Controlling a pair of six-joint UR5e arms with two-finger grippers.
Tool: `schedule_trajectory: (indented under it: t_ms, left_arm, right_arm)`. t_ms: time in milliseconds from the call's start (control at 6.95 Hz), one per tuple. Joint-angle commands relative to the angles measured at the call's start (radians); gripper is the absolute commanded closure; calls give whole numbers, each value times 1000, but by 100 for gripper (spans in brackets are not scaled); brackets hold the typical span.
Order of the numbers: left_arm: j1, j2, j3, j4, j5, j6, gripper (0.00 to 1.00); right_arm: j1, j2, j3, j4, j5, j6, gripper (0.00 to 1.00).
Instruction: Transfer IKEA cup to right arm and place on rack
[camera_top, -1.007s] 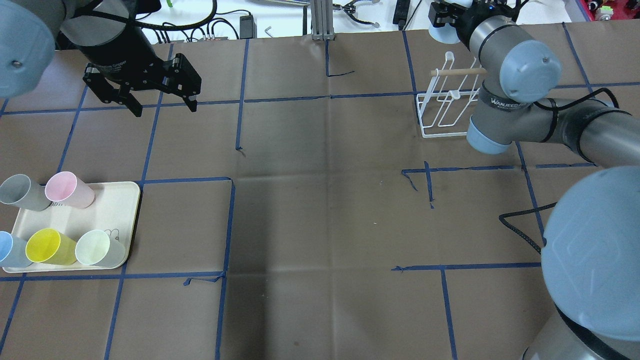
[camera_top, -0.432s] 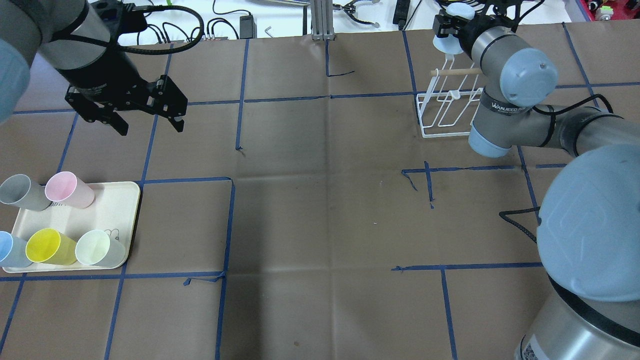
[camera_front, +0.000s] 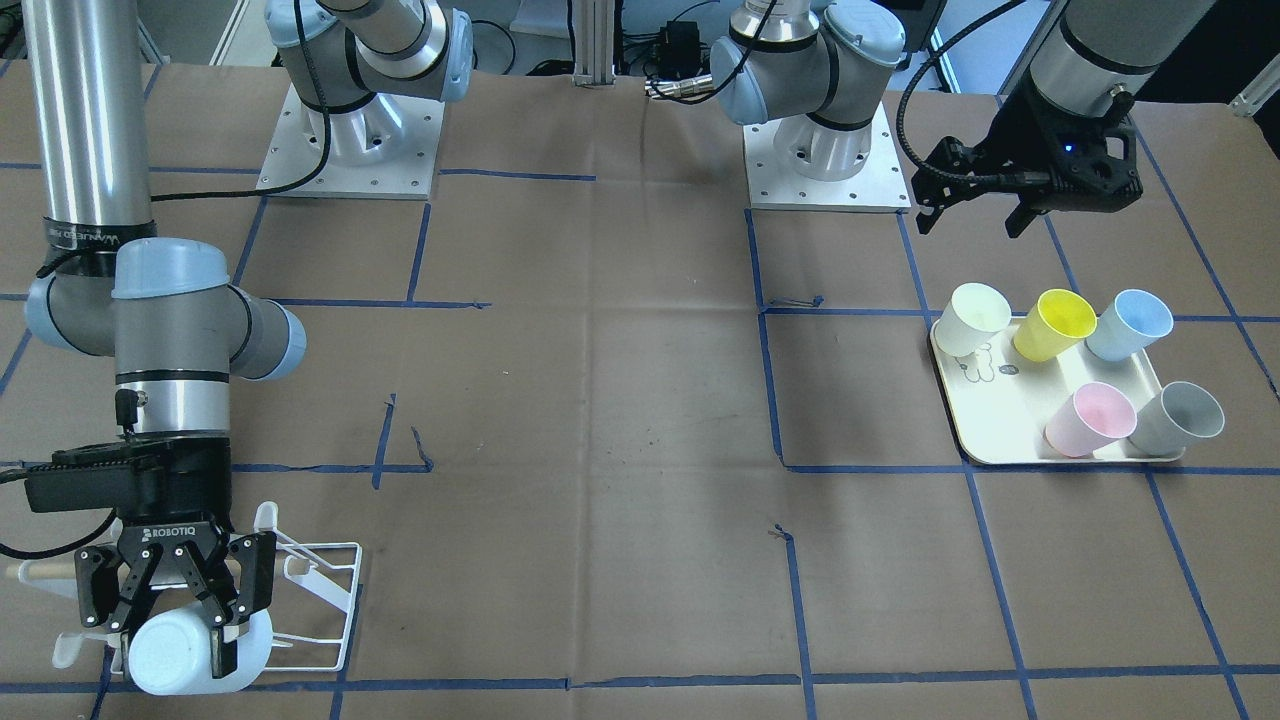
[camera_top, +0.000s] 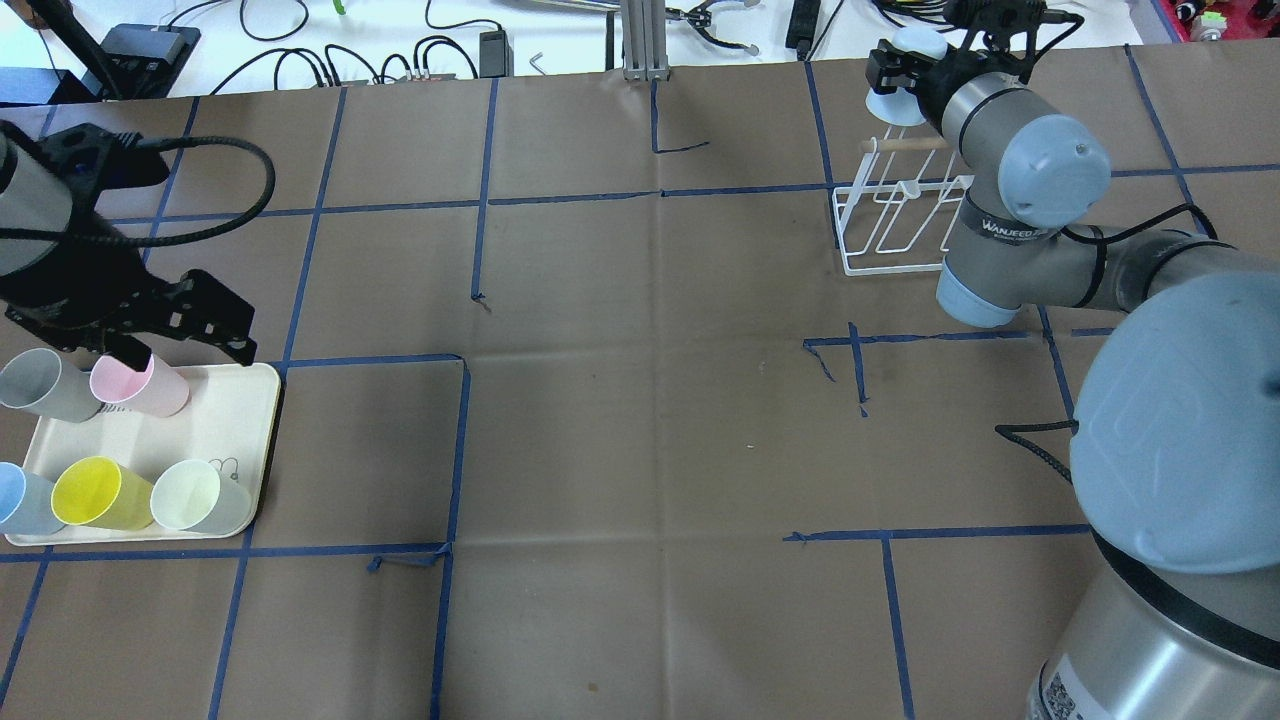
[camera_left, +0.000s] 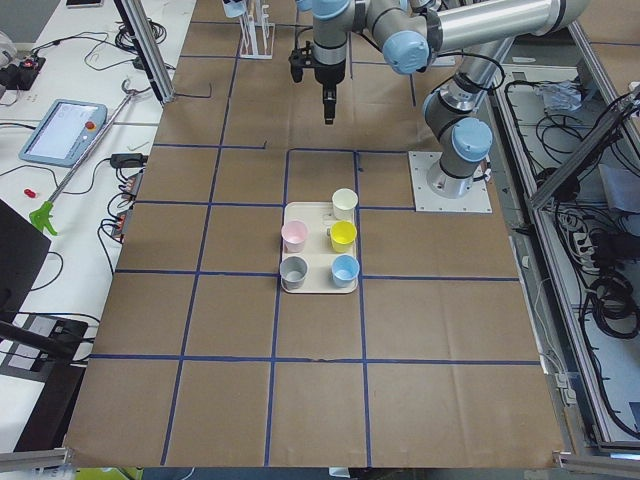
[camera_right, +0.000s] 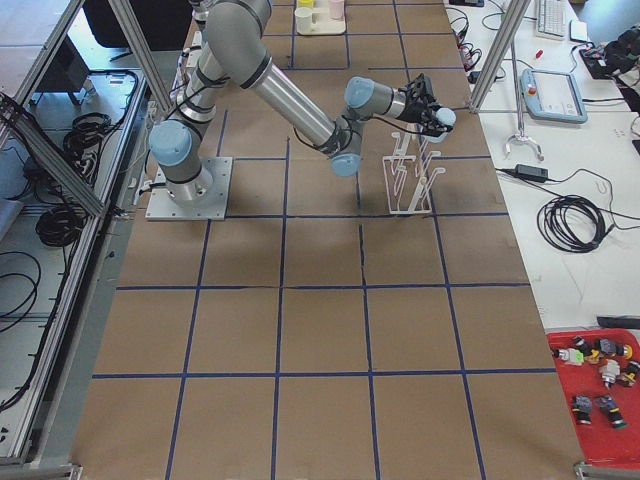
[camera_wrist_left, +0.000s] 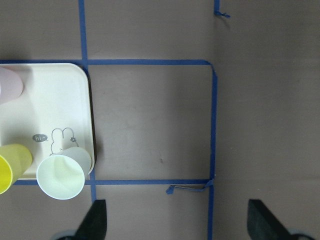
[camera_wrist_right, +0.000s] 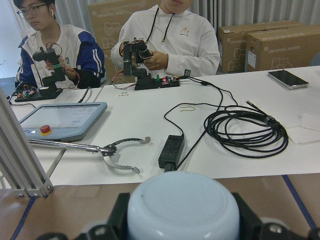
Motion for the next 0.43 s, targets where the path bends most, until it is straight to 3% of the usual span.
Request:
schedule_trajectory:
  t_ms: [0,144,288]
  left_arm:
    - [141,61,-166,146,32,172,2]
    - [157,60,-197,194,34,185,2]
    - [159,43,-199,206,35,209,2]
  right_arm:
    - [-2,2,13,-1,-1,11,19]
    - [-2,5,13,1,-4,13,0]
    - [-2,6,12,2,-7,7,0]
